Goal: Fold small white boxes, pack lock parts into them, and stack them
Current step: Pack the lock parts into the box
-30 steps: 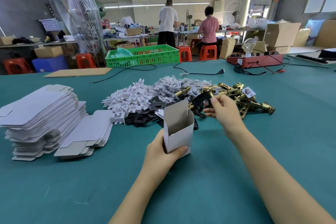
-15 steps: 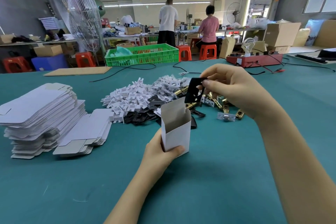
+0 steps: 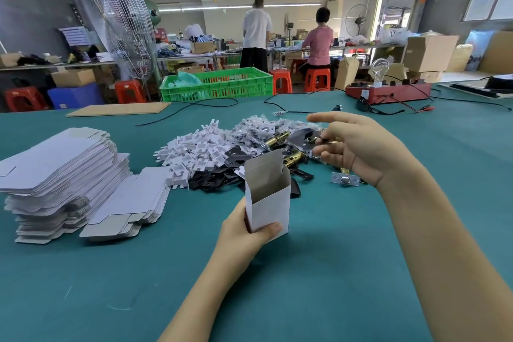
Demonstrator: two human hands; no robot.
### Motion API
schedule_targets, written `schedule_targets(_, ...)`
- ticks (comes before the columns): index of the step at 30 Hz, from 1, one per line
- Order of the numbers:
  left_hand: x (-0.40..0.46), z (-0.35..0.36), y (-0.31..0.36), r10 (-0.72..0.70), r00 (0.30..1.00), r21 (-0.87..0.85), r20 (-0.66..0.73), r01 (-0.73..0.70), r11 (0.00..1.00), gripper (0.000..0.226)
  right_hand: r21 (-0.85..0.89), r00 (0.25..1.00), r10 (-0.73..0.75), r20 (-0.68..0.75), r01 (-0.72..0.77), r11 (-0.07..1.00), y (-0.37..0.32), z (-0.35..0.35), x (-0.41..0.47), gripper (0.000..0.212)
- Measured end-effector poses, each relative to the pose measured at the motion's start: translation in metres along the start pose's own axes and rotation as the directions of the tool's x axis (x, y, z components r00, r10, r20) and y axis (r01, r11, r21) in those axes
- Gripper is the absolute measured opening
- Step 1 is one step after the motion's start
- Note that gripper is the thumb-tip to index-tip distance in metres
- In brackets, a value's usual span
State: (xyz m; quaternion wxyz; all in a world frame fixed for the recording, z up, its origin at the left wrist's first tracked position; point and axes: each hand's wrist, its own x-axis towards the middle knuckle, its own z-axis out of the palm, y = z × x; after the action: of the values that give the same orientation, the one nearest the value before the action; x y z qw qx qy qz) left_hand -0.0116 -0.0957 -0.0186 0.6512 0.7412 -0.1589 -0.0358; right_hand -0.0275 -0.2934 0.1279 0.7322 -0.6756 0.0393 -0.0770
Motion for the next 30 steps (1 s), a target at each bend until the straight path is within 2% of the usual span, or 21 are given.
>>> schedule_targets(3, 0.000, -0.001, 0.000, 0.001, 1.000, 0.003, 0.002, -0.001, 1.000, 0.048, 0.151, 0.998, 0.055, -0.004, -0.054, 0.987, 0.001, -0.008, 0.003, 0.025)
schedule_targets(6, 0.001, -0.001, -0.001, -0.004, 1.000, 0.004, 0.001, 0.004, 1.000, 0.049, 0.261, 0.997, 0.054, 0.062, -0.069, 0.963, 0.002, -0.013, 0.003, 0.011)
schedule_targets(9, 0.001, 0.000, -0.001, -0.007, 1.000, -0.005, -0.002, 0.007, 1.000, 0.049, 0.228, 0.993, -0.011, 0.118, -0.017, 0.973, 0.002, -0.016, 0.003, 0.026)
schedule_targets(12, 0.000, 0.000, -0.001, 0.000, 1.000, -0.009, 0.002, 0.000, 1.000, 0.047, 0.178, 0.992, -0.028, 0.122, 0.006, 0.984, 0.002, -0.015, 0.002, 0.026)
schedule_targets(14, 0.001, -0.001, -0.001, 0.001, 1.000, -0.003, 0.005, -0.001, 1.000, 0.047, 0.079, 0.994, -0.065, 0.083, 0.058, 0.995, 0.003, -0.012, 0.002, 0.017)
schedule_targets(16, 0.001, -0.001, -0.001, -0.003, 1.000, -0.001, 0.004, 0.003, 1.000, 0.047, -0.164, 0.985, -0.172, -0.009, 0.168, 0.972, 0.005, -0.011, 0.003, 0.005)
schedule_targets(18, 0.001, -0.001, -0.001, -0.006, 1.000, 0.010, 0.007, 0.005, 1.000, 0.047, -0.373, 0.950, -0.300, -0.088, 0.248, 0.894, 0.008, -0.012, 0.005, 0.007)
schedule_targets(19, 0.001, -0.001, -0.002, -0.006, 1.000, 0.016, 0.008, 0.006, 1.000, 0.047, -0.402, 0.937, -0.331, -0.111, 0.262, 0.877, 0.009, -0.013, 0.006, 0.008)
schedule_targets(20, 0.001, -0.002, -0.002, -0.005, 1.000, 0.019, 0.009, 0.005, 1.000, 0.046, -0.365, 0.936, -0.324, -0.138, 0.256, 0.895, 0.009, -0.013, 0.007, 0.010)
schedule_targets(21, 0.001, -0.002, -0.002, -0.005, 1.000, 0.022, 0.007, 0.005, 1.000, 0.046, -0.247, 0.948, -0.272, -0.166, 0.228, 0.942, 0.009, -0.014, 0.007, 0.013)
schedule_targets(23, 0.001, -0.002, -0.003, -0.005, 1.000, 0.025, 0.002, 0.005, 1.000, 0.046, 0.112, 0.982, -0.088, -0.167, 0.108, 0.988, 0.005, -0.016, 0.006, 0.021)
schedule_targets(26, 0.002, -0.001, -0.003, -0.006, 1.000, 0.020, -0.006, 0.006, 1.000, 0.046, 0.445, 0.991, 0.095, -0.099, -0.041, 0.895, 0.002, -0.022, 0.005, 0.022)
schedule_targets(28, 0.002, -0.002, -0.003, -0.005, 1.000, 0.018, -0.007, 0.005, 1.000, 0.047, 0.531, 0.987, 0.133, -0.094, -0.063, 0.845, 0.003, -0.024, 0.006, 0.020)
schedule_targets(30, 0.002, -0.002, -0.003, -0.003, 1.000, 0.020, -0.003, 0.003, 1.000, 0.047, 0.443, 0.987, 0.113, -0.118, -0.049, 0.895, 0.007, -0.024, 0.007, 0.019)
